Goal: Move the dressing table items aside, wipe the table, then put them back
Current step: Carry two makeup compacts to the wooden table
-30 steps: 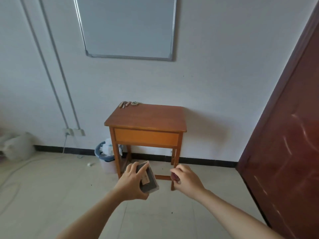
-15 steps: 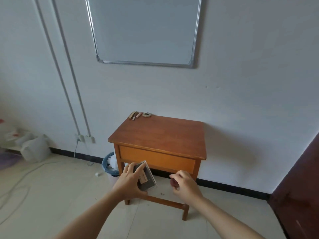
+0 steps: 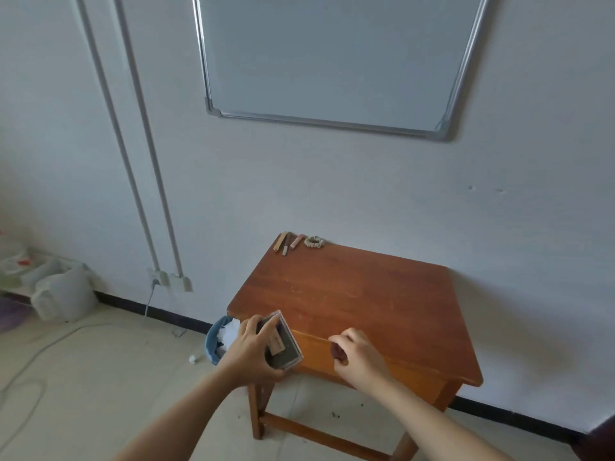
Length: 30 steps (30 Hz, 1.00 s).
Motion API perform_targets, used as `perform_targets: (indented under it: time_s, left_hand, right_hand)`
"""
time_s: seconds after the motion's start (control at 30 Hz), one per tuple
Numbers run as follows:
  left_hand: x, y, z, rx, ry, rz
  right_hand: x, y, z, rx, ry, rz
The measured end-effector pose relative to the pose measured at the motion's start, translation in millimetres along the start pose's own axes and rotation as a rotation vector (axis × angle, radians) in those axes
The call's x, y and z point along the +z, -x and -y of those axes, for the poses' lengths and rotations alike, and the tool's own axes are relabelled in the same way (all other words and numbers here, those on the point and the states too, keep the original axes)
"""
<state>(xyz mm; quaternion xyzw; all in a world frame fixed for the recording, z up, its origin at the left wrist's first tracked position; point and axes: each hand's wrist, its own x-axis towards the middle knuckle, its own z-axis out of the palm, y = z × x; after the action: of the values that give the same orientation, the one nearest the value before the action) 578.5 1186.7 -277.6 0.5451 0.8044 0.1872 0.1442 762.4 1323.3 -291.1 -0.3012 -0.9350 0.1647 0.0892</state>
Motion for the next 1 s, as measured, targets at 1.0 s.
perform_targets:
  time_s: [1.0]
  left_hand:
    - [30.3, -460.9, 6.5, 0.268, -0.22, 0.418]
  right_hand:
    - [-8.0, -289.1, -189.8, 0.346, -0.06, -0.006]
